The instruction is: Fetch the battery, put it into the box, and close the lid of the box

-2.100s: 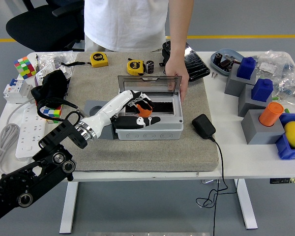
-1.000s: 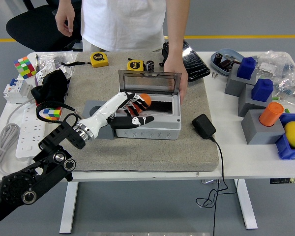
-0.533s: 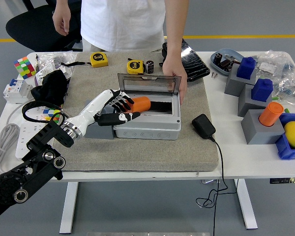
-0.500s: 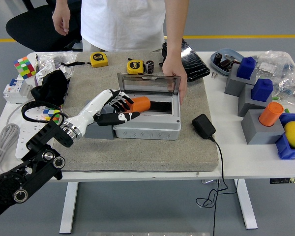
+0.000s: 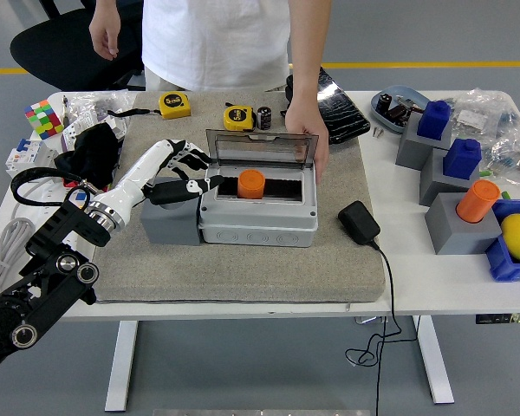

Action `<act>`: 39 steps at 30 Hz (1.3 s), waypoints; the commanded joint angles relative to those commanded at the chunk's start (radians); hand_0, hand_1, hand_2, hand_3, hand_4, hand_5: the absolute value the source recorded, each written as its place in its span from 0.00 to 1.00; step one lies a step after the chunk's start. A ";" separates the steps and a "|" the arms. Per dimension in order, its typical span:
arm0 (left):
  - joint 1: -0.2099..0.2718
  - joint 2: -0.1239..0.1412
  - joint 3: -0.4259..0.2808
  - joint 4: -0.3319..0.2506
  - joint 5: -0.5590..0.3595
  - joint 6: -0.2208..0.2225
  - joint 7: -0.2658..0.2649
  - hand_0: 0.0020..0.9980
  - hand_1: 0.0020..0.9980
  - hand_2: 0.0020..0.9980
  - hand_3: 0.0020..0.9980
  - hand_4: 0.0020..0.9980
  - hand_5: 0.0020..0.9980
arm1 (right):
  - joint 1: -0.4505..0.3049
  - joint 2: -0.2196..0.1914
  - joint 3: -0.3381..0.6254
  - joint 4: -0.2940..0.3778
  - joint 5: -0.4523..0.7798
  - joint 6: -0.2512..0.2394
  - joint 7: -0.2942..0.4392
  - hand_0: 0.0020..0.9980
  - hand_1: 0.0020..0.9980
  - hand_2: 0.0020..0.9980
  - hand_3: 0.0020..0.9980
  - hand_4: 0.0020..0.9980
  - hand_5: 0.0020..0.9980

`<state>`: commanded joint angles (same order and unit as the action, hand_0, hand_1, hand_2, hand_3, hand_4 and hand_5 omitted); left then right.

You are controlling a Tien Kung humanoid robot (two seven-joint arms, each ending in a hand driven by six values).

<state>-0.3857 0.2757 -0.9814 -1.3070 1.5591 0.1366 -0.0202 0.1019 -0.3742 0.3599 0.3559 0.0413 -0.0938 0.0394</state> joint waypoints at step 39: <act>-0.383 -0.203 0.206 0.237 0.066 -0.010 0.068 0.72 0.75 0.71 0.71 0.90 0.54 | 0.000 0.007 -0.004 0.001 0.006 0.001 0.001 0.58 0.62 0.66 0.56 0.97 0.47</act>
<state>-0.7687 0.0731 -0.7753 -1.0701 1.6250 0.1266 0.0481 0.1020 -0.3668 0.3558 0.3571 0.0478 -0.0928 0.0404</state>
